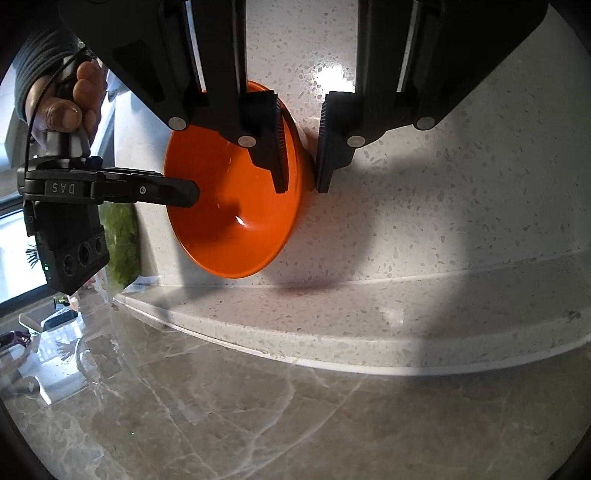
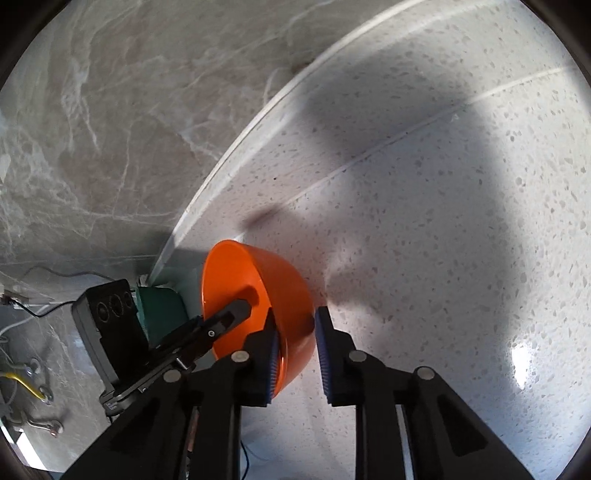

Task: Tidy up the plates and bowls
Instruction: 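Close the left tool on the orange bowl rim while the right tool grips it, then carry the orange bowl with both tools and lower it into the small white bowl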

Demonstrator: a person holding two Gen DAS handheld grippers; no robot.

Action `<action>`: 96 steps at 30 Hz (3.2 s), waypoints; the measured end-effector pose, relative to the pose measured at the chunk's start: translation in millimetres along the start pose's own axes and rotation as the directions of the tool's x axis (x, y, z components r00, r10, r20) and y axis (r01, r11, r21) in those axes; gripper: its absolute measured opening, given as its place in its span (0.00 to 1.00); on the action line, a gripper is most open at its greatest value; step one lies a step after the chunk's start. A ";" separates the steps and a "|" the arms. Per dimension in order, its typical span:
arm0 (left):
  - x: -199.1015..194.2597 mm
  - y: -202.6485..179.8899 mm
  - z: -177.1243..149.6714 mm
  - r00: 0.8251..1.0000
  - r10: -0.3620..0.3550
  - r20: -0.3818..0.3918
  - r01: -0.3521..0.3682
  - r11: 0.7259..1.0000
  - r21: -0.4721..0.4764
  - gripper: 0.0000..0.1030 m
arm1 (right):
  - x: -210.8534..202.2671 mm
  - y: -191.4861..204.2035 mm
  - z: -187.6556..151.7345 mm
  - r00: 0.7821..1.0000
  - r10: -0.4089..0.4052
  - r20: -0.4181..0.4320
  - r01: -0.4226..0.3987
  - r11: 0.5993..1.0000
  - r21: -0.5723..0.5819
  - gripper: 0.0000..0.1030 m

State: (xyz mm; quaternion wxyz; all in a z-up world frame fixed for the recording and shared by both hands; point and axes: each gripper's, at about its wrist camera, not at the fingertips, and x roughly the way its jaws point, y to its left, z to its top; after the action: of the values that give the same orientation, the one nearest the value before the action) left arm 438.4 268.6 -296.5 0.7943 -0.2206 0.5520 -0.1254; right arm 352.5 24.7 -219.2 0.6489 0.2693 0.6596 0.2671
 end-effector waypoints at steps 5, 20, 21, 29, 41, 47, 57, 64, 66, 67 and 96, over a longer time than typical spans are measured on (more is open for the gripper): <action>-5.7 -2.7 -1.6 1.000 0.003 -0.008 -0.003 1.000 -0.002 0.13 | -0.5 -4.1 -1.2 1.000 0.015 -0.008 -0.015 1.000 0.010 0.21; -35.4 -42.2 -19.5 1.000 0.027 0.009 -0.027 0.998 0.048 0.13 | -30.3 9.3 -21.6 0.999 0.029 0.019 -0.029 1.000 0.001 0.22; -37.5 -47.9 -22.9 1.000 0.029 0.009 -0.029 0.998 0.057 0.13 | -34.6 10.2 -24.8 0.999 0.031 0.024 -0.031 1.000 -0.001 0.22; -48.9 -92.1 -41.8 1.000 0.019 0.012 -0.020 0.993 0.119 0.13 | -64.3 13.0 -52.5 0.996 0.056 0.069 -0.056 0.998 -0.001 0.23; -60.2 -172.4 -79.1 1.000 -0.008 -0.008 0.010 0.972 0.236 0.13 | -142.3 -11.2 -115.3 0.981 0.094 0.172 -0.099 0.995 0.017 0.25; -57.6 -211.1 -105.4 0.999 -0.033 -0.040 0.043 0.958 0.283 0.13 | -176.4 -27.7 -143.7 0.970 0.100 0.222 -0.110 0.993 0.033 0.26; -55.4 -289.7 -150.3 0.995 -0.062 -0.077 0.087 0.920 0.381 0.13 | -237.8 -64.1 -200.6 0.946 0.109 0.305 -0.134 0.989 0.064 0.27; -48.7 -337.7 -184.5 0.991 -0.068 -0.118 0.113 0.892 0.438 0.13 | -268.1 -93.9 -232.1 0.931 0.103 0.350 -0.145 0.985 0.096 0.27; -45.9 -344.2 -194.4 0.989 -0.069 -0.134 0.122 0.888 0.444 0.13 | -274.0 -100.6 -239.2 0.929 0.104 0.356 -0.151 0.983 0.105 0.27; -44.3 -346.6 -198.5 0.988 -0.069 -0.139 0.125 0.886 0.446 0.13 | -276.6 -104.2 -242.7 0.928 0.105 0.358 -0.153 0.982 0.109 0.27; 36.2 -333.6 -286.0 0.971 0.057 -0.234 0.054 0.895 0.443 0.13 | -263.8 -167.3 -292.7 0.945 0.072 0.319 -0.143 0.968 0.205 0.31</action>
State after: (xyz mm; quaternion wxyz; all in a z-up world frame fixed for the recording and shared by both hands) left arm 199.6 -98.7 -247.0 0.7510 -0.0155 0.6007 -0.2737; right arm 61.8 -280.5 -144.3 0.6935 0.4154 0.5603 0.1803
